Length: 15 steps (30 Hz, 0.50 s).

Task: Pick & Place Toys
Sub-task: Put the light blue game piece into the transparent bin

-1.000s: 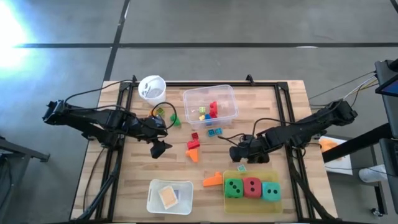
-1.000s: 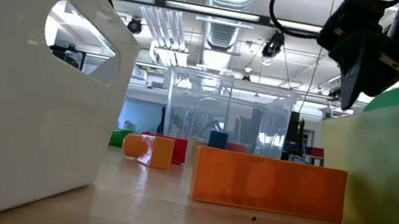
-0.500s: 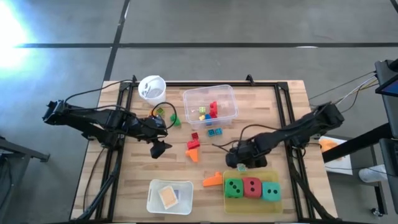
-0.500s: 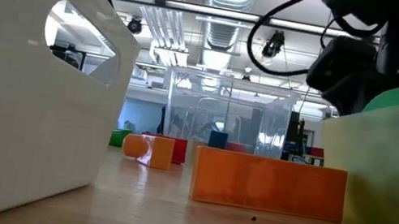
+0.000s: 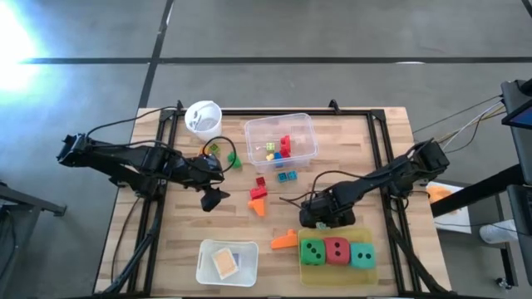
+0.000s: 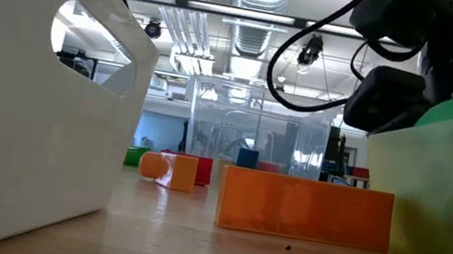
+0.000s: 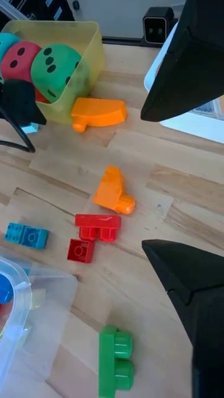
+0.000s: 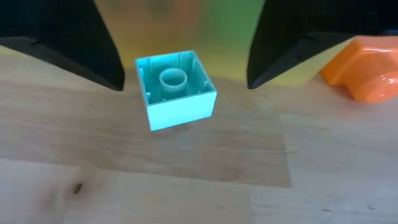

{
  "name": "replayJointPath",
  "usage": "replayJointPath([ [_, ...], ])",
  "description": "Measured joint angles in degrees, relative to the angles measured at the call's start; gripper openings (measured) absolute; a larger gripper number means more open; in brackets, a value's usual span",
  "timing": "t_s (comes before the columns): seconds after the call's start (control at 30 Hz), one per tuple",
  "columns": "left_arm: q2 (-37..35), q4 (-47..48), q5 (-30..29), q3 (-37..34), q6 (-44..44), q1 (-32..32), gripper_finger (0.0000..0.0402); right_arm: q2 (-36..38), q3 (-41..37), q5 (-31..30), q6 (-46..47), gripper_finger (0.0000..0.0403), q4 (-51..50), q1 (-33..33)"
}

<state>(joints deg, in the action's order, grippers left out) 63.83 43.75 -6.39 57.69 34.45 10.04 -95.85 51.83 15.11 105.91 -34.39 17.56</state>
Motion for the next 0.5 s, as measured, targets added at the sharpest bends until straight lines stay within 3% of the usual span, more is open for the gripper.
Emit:
replayJointPath([
  [0.33,0.0,0.0,0.0,0.0,0.0,0.0,0.033,0.0,-0.2,-0.5,0.6,0.0146,-1.9,-0.1],
  [0.4,0.0,0.0,0.0,0.0,0.0,0.0,0.033,0.1,-0.1,-0.9,0.4,0.0119,-1.9,-0.1],
  [0.5,0.0,0.4,0.0,0.0,0.0,0.0,0.033,0.1,-0.1,-1.2,0.3,0.0114,-1.9,-0.1],
])
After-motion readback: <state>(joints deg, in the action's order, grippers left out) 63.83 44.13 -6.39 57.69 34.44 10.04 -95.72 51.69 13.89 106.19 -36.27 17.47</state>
